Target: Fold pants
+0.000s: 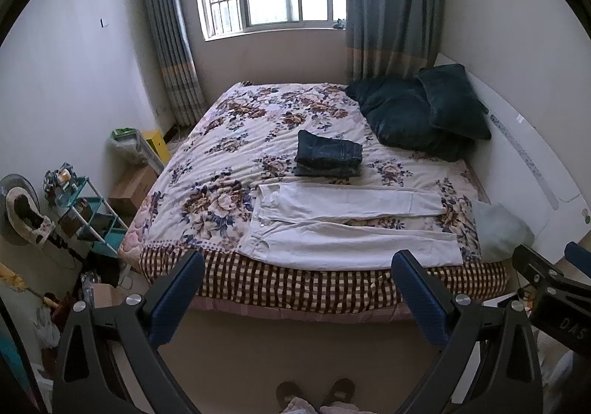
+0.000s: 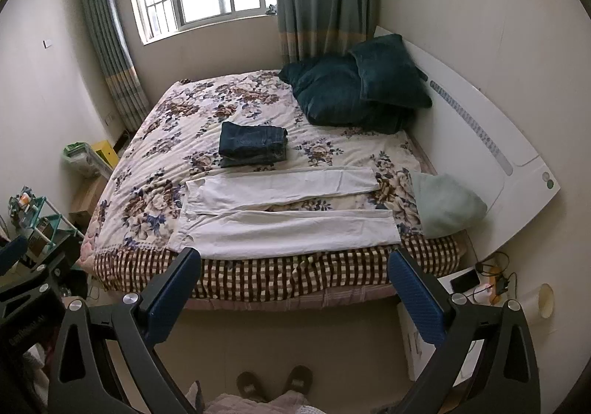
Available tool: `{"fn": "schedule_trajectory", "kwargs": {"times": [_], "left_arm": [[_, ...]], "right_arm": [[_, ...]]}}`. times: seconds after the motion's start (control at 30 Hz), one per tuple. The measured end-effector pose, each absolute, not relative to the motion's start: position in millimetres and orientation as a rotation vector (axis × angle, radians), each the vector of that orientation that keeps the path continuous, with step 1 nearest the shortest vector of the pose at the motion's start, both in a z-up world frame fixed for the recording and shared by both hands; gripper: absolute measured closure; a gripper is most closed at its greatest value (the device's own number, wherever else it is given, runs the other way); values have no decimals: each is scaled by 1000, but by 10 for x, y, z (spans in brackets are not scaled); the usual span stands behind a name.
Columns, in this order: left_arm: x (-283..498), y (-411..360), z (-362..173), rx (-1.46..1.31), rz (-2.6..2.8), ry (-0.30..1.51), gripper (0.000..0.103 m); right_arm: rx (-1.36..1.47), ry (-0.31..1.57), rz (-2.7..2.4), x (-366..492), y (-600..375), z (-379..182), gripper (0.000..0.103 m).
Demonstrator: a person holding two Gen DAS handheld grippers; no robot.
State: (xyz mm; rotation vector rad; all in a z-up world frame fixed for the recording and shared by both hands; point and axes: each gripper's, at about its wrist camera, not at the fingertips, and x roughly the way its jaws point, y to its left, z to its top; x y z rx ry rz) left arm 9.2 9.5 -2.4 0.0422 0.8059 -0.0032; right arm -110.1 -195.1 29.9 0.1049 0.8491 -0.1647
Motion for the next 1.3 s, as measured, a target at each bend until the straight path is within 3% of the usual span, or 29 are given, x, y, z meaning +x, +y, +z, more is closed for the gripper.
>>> {"fn": "schedule_trajectory", "kwargs": {"times": [0.2, 0.6, 1.3], "left_arm": [[355, -87, -166, 25, 46, 795, 0], [1451, -362, -806, 97, 102, 874, 0], [5180, -307, -2901, 259, -31, 1175, 0]], "right_arm": [[113, 849, -169, -748, -2180, 90, 0], [139, 926, -189, 800, -2543, -630, 0], [305, 1317, -282, 4990, -2562, -3333, 0]]}}
